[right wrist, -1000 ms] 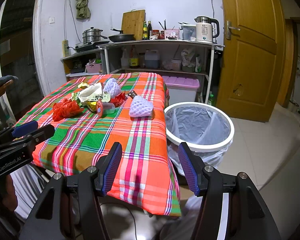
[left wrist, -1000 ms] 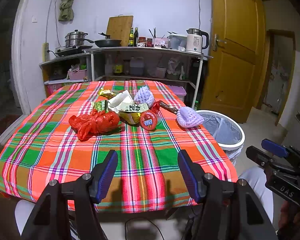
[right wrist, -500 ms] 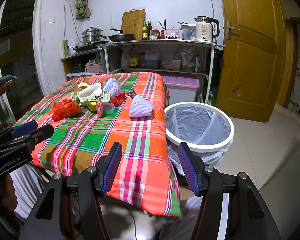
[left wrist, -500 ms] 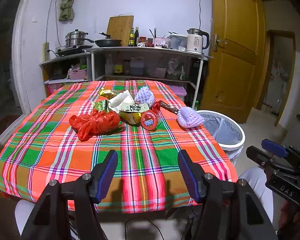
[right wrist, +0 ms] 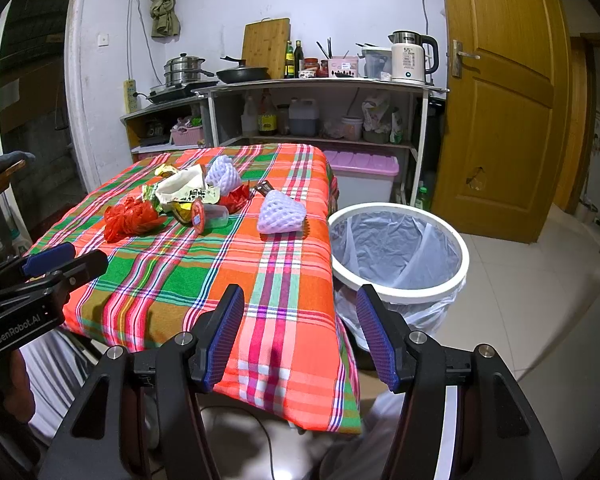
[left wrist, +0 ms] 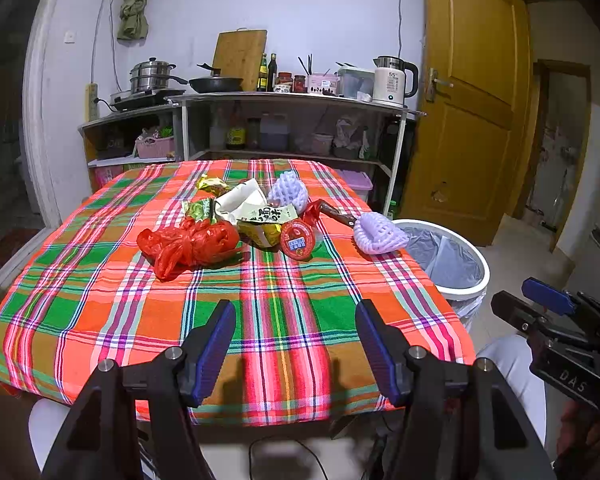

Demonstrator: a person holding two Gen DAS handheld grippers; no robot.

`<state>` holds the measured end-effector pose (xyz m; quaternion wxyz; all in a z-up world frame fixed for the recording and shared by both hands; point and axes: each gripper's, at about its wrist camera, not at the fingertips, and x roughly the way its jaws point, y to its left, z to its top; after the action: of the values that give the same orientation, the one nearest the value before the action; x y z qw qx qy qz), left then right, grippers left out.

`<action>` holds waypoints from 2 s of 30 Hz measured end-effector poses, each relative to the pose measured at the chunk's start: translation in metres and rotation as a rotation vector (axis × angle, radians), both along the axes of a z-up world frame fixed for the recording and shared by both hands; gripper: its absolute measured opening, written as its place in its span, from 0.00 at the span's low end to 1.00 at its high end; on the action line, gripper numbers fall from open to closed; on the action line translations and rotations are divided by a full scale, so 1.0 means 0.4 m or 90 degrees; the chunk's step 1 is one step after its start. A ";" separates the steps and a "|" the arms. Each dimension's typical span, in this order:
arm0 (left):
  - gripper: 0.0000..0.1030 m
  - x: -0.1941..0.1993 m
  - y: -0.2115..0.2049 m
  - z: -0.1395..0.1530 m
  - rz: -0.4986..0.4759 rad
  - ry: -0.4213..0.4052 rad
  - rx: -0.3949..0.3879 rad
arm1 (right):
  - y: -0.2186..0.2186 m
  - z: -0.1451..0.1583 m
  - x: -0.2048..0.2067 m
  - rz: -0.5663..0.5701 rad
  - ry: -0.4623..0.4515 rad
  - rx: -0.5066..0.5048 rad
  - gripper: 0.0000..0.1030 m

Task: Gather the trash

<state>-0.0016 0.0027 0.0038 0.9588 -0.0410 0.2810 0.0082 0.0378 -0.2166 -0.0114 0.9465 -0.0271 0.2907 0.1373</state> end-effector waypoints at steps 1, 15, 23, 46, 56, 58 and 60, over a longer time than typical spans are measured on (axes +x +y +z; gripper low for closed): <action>0.60 0.000 0.000 0.000 0.000 0.000 0.000 | 0.000 0.000 0.000 0.000 0.000 0.000 0.57; 0.60 0.000 0.002 -0.001 0.000 0.002 -0.001 | -0.001 -0.006 0.005 0.000 0.001 -0.001 0.57; 0.60 0.000 0.001 -0.002 0.000 0.002 -0.002 | 0.001 -0.007 0.003 0.000 0.002 -0.001 0.57; 0.60 0.064 0.049 -0.058 0.017 0.037 -0.006 | 0.041 -0.040 0.080 0.027 0.027 -0.003 0.57; 0.60 0.133 0.144 -0.069 0.057 0.044 -0.037 | 0.096 -0.048 0.155 0.072 0.036 -0.013 0.57; 0.60 0.147 0.166 -0.065 0.067 0.044 -0.039 | 0.103 -0.047 0.175 0.074 0.038 -0.011 0.58; 0.60 0.166 0.186 -0.061 0.073 0.045 -0.042 | 0.114 -0.044 0.196 0.076 0.037 -0.011 0.58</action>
<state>0.0648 0.0771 -0.0206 0.9444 -0.0881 0.3120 0.0553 0.1160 -0.1710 -0.0290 0.9275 -0.0487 0.3174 0.1916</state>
